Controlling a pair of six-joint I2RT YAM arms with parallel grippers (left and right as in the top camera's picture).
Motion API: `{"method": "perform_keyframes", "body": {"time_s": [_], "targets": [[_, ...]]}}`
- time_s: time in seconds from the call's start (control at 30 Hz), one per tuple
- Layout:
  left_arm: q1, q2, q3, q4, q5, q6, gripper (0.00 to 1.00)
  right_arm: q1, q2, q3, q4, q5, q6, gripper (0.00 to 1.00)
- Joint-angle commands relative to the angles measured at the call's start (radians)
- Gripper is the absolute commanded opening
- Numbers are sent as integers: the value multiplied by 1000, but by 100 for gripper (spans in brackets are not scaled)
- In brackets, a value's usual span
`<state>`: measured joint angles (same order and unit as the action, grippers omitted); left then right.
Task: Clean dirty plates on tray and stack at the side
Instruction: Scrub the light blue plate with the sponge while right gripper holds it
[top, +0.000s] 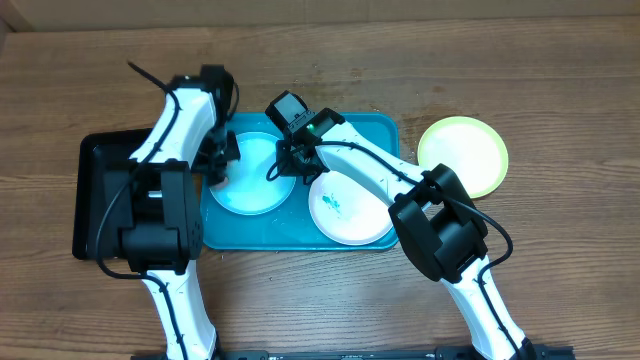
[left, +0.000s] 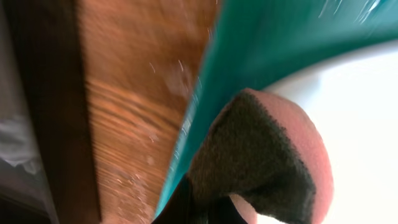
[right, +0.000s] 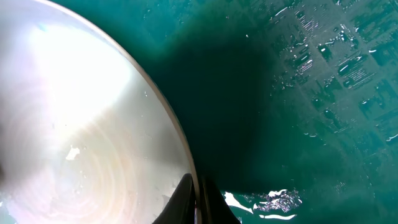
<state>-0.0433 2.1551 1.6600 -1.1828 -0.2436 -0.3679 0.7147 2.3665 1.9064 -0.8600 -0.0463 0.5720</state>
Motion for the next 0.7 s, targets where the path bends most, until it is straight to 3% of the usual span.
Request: {"method": "perform_keyframes", "body": {"time_s": [0.0,0.23,0.43,0.57,0.67], "targets": [[19,8,108,14,93,6,4,-10,41,-31,-16,90,5,4],[10,20,32,150,451,10,4,-10,41,-31,-17,90,4,4],[-3,20,-80,223,481,37,4,-10,41,-31,-16,90,4,4],[-2,21,-113,210,375,84,4,-10,40,-31,-16,90,4,4],[-1,21,-111,130,58,44,4,-10,41,-31,-17,90,4,4]]}}
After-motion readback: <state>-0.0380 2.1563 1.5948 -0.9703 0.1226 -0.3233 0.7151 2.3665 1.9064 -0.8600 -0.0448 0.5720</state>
